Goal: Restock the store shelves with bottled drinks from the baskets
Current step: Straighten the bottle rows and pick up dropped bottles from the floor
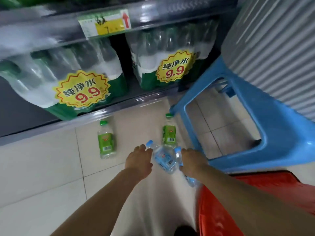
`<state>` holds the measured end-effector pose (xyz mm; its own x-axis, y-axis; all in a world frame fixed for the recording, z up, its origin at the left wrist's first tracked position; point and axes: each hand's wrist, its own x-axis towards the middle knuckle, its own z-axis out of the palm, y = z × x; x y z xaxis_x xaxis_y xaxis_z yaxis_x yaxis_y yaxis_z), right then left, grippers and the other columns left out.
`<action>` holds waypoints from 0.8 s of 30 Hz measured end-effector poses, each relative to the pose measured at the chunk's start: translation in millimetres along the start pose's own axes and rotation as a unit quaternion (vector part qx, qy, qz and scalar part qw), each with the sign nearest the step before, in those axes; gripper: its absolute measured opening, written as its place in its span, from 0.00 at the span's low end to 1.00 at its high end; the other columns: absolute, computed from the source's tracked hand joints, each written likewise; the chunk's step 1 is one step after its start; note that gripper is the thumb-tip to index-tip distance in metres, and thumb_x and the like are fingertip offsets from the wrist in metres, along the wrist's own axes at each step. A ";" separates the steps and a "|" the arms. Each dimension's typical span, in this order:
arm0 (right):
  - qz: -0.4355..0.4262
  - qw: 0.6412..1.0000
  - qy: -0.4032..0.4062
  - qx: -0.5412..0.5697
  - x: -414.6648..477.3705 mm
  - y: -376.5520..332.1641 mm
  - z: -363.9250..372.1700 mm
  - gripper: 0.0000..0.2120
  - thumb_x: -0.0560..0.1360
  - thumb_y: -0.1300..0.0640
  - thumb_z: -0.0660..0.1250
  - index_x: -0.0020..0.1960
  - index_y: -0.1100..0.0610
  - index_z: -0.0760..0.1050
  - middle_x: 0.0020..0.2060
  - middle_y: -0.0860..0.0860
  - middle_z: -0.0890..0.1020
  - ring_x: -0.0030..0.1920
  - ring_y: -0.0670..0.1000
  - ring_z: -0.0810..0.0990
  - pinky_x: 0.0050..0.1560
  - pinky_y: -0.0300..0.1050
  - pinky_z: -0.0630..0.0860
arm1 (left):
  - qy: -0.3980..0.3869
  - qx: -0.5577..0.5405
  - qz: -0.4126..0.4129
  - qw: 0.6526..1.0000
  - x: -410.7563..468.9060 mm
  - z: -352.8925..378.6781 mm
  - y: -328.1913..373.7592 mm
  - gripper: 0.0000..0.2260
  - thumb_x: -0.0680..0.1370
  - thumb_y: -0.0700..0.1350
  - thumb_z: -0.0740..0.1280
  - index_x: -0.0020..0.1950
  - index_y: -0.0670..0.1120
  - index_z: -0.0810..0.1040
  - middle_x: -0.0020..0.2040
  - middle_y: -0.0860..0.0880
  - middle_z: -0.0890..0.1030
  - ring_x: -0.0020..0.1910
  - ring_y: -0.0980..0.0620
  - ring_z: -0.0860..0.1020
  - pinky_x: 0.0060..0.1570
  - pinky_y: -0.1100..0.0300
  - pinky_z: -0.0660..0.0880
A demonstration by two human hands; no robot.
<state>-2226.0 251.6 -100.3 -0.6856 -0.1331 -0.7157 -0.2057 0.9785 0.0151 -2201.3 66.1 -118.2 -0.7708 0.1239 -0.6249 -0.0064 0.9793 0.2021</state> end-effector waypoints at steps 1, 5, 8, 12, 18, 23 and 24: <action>0.002 1.000 -0.002 0.000 11.8 -0.4 10.2 0.26 0.76 0.50 0.67 0.69 0.58 0.64 0.62 0.56 0.74 0.63 0.56 0.74 0.60 0.48 0.72 | 0.003 0.012 0.009 1.000 11.5 7.6 -2.6 0.26 0.78 0.50 0.64 0.74 0.48 0.61 0.72 0.46 0.63 0.70 0.46 0.64 0.63 0.52 0.69; -0.003 1.000 -0.002 0.007 47.5 1.8 45.1 0.35 0.74 0.54 0.71 0.74 0.57 0.56 0.65 0.57 0.70 0.65 0.57 0.71 0.62 0.50 0.72 | -0.007 0.064 0.058 0.996 48.7 30.1 -14.6 0.37 0.78 0.49 0.66 0.79 0.50 0.47 0.79 0.46 0.44 0.77 0.45 0.48 0.72 0.51 0.58; 0.001 1.000 0.009 0.002 58.8 2.9 57.5 0.33 0.74 0.56 0.70 0.73 0.56 0.57 0.64 0.57 0.71 0.64 0.57 0.72 0.59 0.50 0.73 | -0.028 0.090 0.083 0.992 63.9 39.6 -18.9 0.40 0.77 0.49 0.68 0.79 0.51 0.44 0.79 0.46 0.42 0.78 0.45 0.46 0.74 0.51 0.54; 0.038 0.998 0.015 0.041 66.7 5.1 68.3 0.35 0.76 0.59 0.69 0.76 0.54 0.53 0.65 0.57 0.72 0.64 0.57 0.73 0.58 0.49 0.73 | -0.015 0.130 0.081 0.988 72.1 45.4 -17.5 0.40 0.73 0.53 0.72 0.78 0.52 0.51 0.73 0.43 0.57 0.71 0.44 0.60 0.67 0.50 0.64; 0.035 0.995 -0.010 0.096 59.9 11.9 65.8 0.47 0.71 0.63 0.72 0.78 0.50 0.45 0.68 0.56 0.69 0.65 0.57 0.72 0.61 0.50 0.75 | -0.094 0.081 0.062 0.990 63.8 61.9 -21.9 0.33 0.73 0.55 0.71 0.73 0.47 0.62 0.67 0.47 0.69 0.66 0.48 0.69 0.64 0.53 0.70; 0.003 0.982 0.038 0.188 35.7 10.2 38.5 0.38 0.68 0.59 0.75 0.72 0.54 0.59 0.62 0.54 0.73 0.60 0.55 0.74 0.55 0.45 0.74 | -0.059 0.027 0.067 0.996 43.5 33.4 -20.1 0.28 0.74 0.61 0.66 0.68 0.48 0.68 0.62 0.47 0.72 0.62 0.49 0.72 0.59 0.56 0.70; -0.005 0.980 0.047 0.195 27.0 6.6 31.7 0.35 0.68 0.59 0.74 0.70 0.54 0.62 0.61 0.54 0.73 0.60 0.55 0.74 0.55 0.45 0.74 | -0.041 0.040 0.072 0.996 35.8 24.0 -17.5 0.25 0.75 0.60 0.65 0.66 0.48 0.70 0.61 0.47 0.73 0.61 0.48 0.73 0.57 0.56 0.70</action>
<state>-2223.8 259.4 -141.6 -0.7495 -0.1388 -0.6473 0.0579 0.9603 -0.2730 -2213.5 57.2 -162.3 -0.7061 0.2727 -0.6535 0.1533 0.9598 0.2349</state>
